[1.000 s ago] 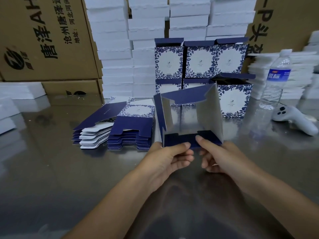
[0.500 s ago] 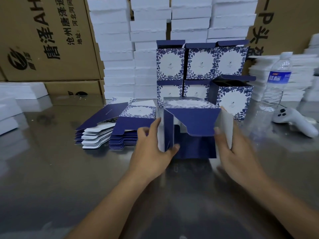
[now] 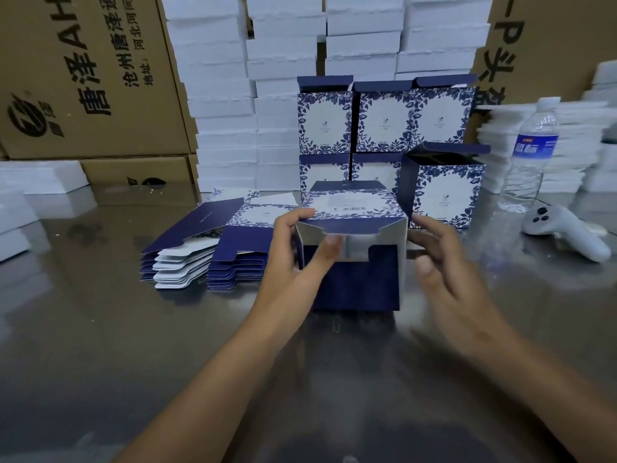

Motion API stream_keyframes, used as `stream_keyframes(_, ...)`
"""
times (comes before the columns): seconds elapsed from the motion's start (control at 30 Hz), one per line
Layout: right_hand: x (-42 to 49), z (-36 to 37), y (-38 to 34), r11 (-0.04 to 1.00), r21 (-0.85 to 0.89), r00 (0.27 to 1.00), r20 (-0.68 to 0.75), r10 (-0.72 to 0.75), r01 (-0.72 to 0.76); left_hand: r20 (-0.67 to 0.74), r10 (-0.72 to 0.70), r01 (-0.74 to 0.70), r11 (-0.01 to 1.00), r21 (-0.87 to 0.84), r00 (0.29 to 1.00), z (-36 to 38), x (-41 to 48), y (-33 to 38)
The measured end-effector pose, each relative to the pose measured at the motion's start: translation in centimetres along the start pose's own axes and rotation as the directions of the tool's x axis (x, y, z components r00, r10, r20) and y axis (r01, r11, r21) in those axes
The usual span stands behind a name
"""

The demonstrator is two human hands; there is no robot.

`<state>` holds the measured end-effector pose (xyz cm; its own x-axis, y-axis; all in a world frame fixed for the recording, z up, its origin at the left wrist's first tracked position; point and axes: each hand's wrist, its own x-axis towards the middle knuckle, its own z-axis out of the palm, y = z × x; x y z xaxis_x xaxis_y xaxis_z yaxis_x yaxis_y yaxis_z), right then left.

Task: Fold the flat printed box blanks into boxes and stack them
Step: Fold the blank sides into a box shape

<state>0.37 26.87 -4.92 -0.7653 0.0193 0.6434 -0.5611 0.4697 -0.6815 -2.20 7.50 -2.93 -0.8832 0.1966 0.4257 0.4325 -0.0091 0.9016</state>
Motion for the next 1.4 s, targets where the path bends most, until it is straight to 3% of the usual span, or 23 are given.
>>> stream_keyframes(0.07,0.2,0.1,0.0,0.992,0.125,0.994,-0.107,0.013,0.000,-0.025,-0.003,0.004,1.000,0.015,1.000,0.0,0.1,0.3)
stream_keyframes(0.23,0.4,0.1,0.7,0.999,-0.026,0.993,-0.116,0.037,-0.040,-0.017,0.006,-0.005,0.999,0.035,1.000,0.5,-0.1,0.6)
stream_keyframes(0.4,0.2,-0.1,0.5,0.954,-0.299,0.988,-0.149,-0.038,-0.008,0.006,-0.032,0.032,0.999,0.025,0.999,1.5,-0.7,0.0)
stream_keyframes(0.5,0.2,-0.6,-0.3,0.825,-0.565,0.984,-0.130,-0.119,0.025,-0.016,-0.017,0.018,0.999,0.040,1.000,2.0,-1.0,0.2)
stream_keyframes(0.6,0.2,-0.8,-1.4,0.724,-0.688,0.977,-0.124,-0.176,0.043,-0.025,-0.017,0.018,0.999,0.050,1.000,2.1,-0.9,0.1)
stream_keyframes(0.87,0.2,-0.5,-1.5,0.799,-0.598,0.979,-0.192,-0.061,-0.067,-0.033,-0.008,0.010,0.997,0.077,0.999,2.3,-0.9,0.0)
stream_keyframes(1.03,0.4,-0.6,-0.7,0.839,-0.544,0.995,-0.092,-0.029,-0.025,-0.068,-0.034,0.038,0.997,0.060,0.997,2.3,-0.7,0.1)
stream_keyframes(1.17,0.0,-0.3,0.2,0.800,-0.600,0.995,0.075,0.062,-0.005,-0.101,-0.051,0.054,0.998,0.023,0.994,1.7,-0.4,0.0)
stream_keyframes(1.4,0.3,-0.3,0.2,0.742,-0.667,0.993,0.037,0.115,-0.061,-0.065,-0.026,0.034,0.992,0.122,0.998,1.9,-0.5,-0.3)
